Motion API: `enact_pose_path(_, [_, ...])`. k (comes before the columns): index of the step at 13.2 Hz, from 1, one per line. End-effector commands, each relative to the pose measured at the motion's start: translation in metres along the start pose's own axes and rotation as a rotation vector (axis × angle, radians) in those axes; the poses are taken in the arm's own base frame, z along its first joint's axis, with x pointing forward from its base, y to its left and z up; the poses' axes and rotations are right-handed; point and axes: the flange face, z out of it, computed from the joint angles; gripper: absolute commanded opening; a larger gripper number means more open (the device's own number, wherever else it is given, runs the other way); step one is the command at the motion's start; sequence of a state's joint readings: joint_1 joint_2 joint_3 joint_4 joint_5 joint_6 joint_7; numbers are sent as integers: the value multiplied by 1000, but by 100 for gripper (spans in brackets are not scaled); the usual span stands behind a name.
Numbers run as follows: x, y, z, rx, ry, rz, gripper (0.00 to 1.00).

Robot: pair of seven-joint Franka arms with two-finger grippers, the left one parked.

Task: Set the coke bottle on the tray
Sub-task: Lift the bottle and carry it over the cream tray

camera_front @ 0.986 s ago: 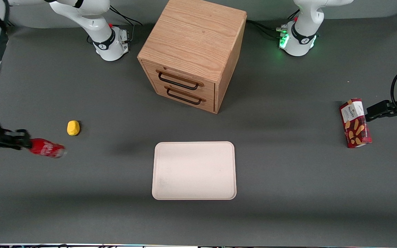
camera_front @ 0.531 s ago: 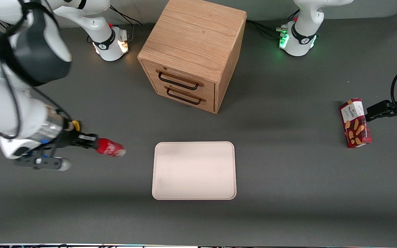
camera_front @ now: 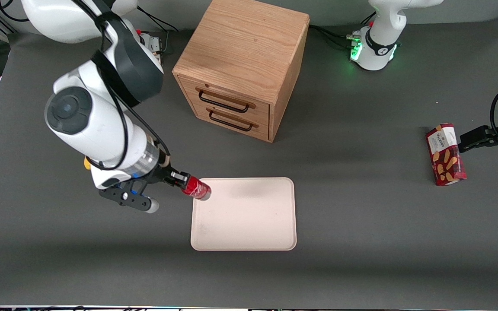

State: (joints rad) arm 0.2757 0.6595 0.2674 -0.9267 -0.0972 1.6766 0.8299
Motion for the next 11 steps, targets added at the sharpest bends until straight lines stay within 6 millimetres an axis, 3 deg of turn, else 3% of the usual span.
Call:
enact_pose_path(1, [25, 1, 30, -27, 73, -49, 0])
enact_pose_path(7, [43, -5, 112, -8, 65, -49, 0])
enact_pose_path(11, [36, 1, 167, -82, 48, -78, 0])
